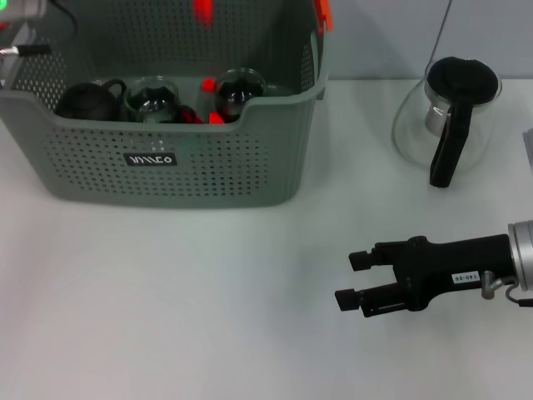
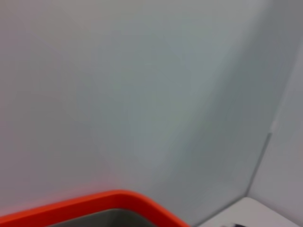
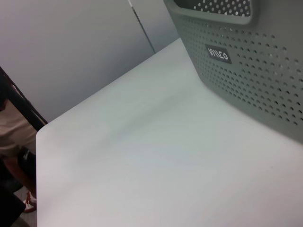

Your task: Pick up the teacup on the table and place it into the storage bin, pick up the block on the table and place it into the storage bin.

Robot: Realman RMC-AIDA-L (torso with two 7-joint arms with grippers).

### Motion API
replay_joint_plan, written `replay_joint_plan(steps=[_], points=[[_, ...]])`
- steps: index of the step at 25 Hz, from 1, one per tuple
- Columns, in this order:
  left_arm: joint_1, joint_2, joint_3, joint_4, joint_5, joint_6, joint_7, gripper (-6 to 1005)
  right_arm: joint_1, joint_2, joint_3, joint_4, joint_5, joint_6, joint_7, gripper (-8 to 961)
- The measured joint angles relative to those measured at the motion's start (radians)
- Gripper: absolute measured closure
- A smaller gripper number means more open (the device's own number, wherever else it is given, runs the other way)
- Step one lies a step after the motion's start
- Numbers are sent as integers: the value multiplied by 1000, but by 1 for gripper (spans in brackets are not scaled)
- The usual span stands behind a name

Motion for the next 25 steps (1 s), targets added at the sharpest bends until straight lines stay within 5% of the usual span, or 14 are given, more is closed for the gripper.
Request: replay_joint_plan(steps=[3, 7, 14, 20, 25], points=[[-41, 18, -13, -115, 1, -51, 29, 724, 1, 0, 3, -4, 0, 0, 0, 68], [-9, -5, -34, -40, -23, -31, 44, 521, 7, -2, 6, -10, 1, 1, 0, 68], [191, -68, -64, 106, -259, 454, 269, 321, 14, -13, 26, -18, 9, -50, -33, 69], [332, -93, -119, -62, -169, 568, 489, 182, 8, 12, 104, -17, 10, -134, -200, 69], [343, -90, -186, -210, -36, 555, 623, 54, 23, 32, 126, -4, 9, -108, -274, 69]])
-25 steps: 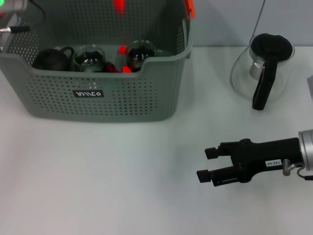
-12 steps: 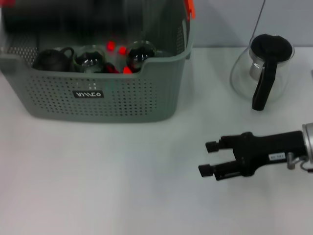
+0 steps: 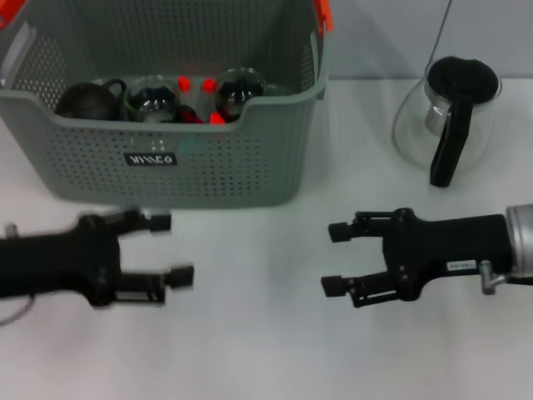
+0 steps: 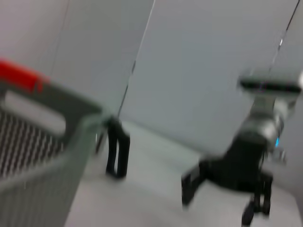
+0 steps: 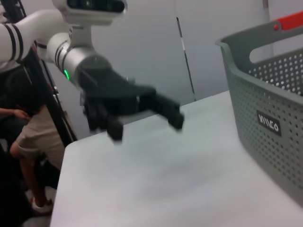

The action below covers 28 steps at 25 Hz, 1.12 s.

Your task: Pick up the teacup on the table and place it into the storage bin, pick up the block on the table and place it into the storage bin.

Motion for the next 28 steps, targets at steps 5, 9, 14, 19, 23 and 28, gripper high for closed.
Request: replay_joint_plan(steps=[5, 9, 14, 19, 23, 28], points=[[-44, 3, 6, -116, 109, -85, 65, 54, 27, 16, -23, 16, -5, 48, -64, 68], [-74, 24, -1, -210, 122, -108, 125, 54, 38, 28, -59, 38, -6, 75, -120, 68], [-79, 23, 8, -242, 139, -194, 153, 54, 43, 29, -67, 79, -5, 96, -163, 69], [-86, 22, 8, -257, 148, -227, 157, 54, 37, 29, -66, 81, -2, 98, -164, 69], [-87, 22, 8, -258, 149, -220, 157, 54, 37, 28, -65, 82, -2, 101, -158, 69], [-87, 23, 8, -259, 150, -220, 158, 54, 37, 27, -60, 82, -2, 104, -157, 68]])
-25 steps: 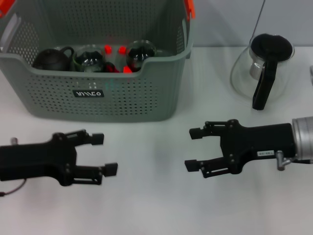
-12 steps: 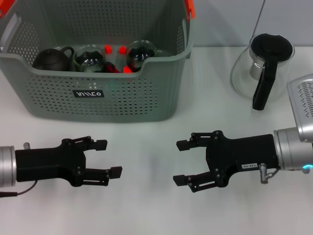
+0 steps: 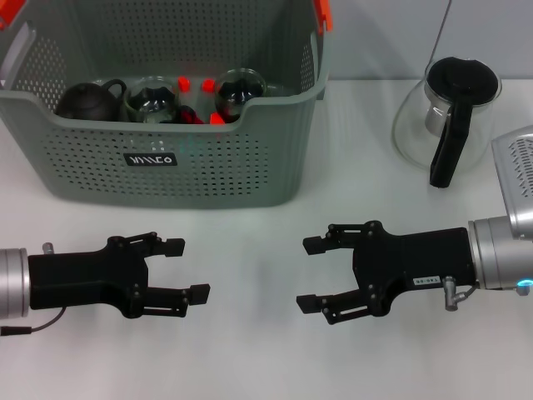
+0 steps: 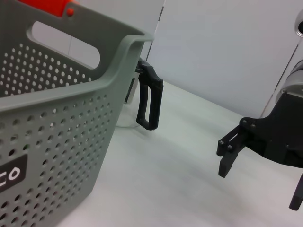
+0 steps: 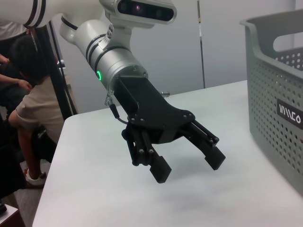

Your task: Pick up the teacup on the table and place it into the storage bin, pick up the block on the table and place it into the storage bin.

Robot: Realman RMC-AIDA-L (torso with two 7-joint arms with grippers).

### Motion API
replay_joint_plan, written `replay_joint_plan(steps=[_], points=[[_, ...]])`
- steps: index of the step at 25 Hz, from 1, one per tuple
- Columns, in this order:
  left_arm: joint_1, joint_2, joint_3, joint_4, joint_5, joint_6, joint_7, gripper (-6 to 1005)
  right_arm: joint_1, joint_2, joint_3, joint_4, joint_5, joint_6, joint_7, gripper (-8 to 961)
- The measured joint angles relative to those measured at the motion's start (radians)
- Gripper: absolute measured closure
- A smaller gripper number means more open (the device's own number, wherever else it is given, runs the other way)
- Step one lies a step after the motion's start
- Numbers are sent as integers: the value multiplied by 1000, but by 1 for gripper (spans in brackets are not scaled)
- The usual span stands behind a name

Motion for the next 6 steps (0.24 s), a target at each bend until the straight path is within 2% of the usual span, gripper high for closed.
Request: replay_joint_plan(steps=[6], points=[[-3, 1, 0, -1, 0, -3, 0, 54, 3, 0, 0, 0, 1, 23, 0, 68]])
